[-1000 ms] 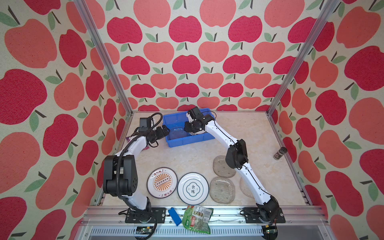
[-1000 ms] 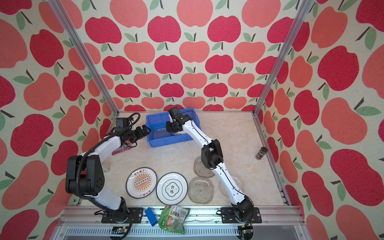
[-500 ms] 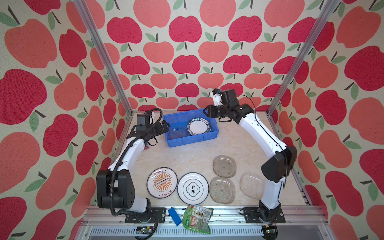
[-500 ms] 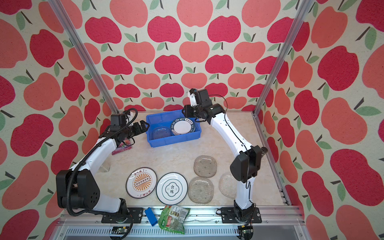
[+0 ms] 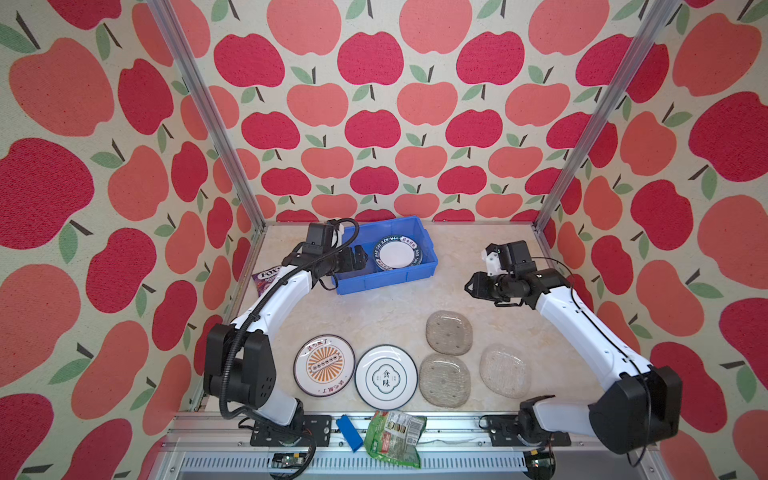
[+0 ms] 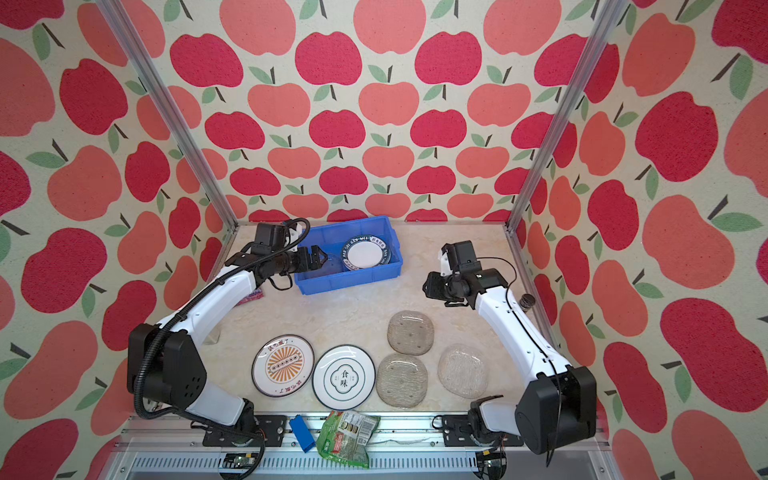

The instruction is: Place the plates into the plastic bin on the countertop

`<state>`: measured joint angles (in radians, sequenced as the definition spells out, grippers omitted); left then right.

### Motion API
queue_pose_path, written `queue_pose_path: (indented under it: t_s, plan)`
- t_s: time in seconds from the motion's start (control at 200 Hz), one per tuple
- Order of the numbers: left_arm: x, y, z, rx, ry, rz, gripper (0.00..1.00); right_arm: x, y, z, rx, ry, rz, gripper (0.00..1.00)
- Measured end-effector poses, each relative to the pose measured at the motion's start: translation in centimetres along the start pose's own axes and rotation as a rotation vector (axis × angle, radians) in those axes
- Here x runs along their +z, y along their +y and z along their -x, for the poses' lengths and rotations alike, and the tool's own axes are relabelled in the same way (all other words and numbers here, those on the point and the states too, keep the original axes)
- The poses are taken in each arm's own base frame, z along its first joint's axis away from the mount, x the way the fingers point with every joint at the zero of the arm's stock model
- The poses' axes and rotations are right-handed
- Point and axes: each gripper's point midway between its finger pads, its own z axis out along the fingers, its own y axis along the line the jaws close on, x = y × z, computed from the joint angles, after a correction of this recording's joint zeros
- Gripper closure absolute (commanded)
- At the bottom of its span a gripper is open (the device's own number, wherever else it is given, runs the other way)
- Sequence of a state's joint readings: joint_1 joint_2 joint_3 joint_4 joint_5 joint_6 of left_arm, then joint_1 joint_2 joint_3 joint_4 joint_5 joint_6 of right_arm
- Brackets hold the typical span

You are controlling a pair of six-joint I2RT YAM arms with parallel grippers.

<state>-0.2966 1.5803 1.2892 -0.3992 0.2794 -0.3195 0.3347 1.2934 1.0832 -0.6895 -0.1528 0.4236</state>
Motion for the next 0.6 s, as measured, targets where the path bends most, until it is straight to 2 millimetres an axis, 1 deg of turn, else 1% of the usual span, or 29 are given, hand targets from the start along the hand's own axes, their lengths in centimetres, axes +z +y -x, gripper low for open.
queue_pose_path:
  t_s: [0.085,0.135,0.215,0.29,0.425,0.6]
  plan:
    - [1.7,-2.5,-1.3,0.067,0.047,-0.017,0.01,0.9,-1.7,-2.5,0.046,0.054,-0.015,0.52]
    - [2.4,-3.5,-2.1,0.093,0.072,-0.026,0.01,1.6,-2.5,-4.1,0.071,0.093,-0.021,0.52]
    - [3.0,-4.2,-3.1,0.107,0.099,-0.030,0.01,2.6,-3.5,-6.3,0.100,0.151,-0.026,0.54]
    - [3.1,-4.1,-3.1,0.107,0.100,-0.027,0.01,3.3,-4.0,-8.0,0.122,0.193,-0.022,0.56]
    - [3.0,-4.0,-2.8,0.107,0.091,-0.017,0.00,4.2,-4.2,-9.1,0.134,0.228,-0.015,0.64]
    - [3.0,-3.7,-2.6,0.104,0.085,-0.005,0.00,5.8,-4.8,-10.1,0.154,0.272,-0.024,0.64]
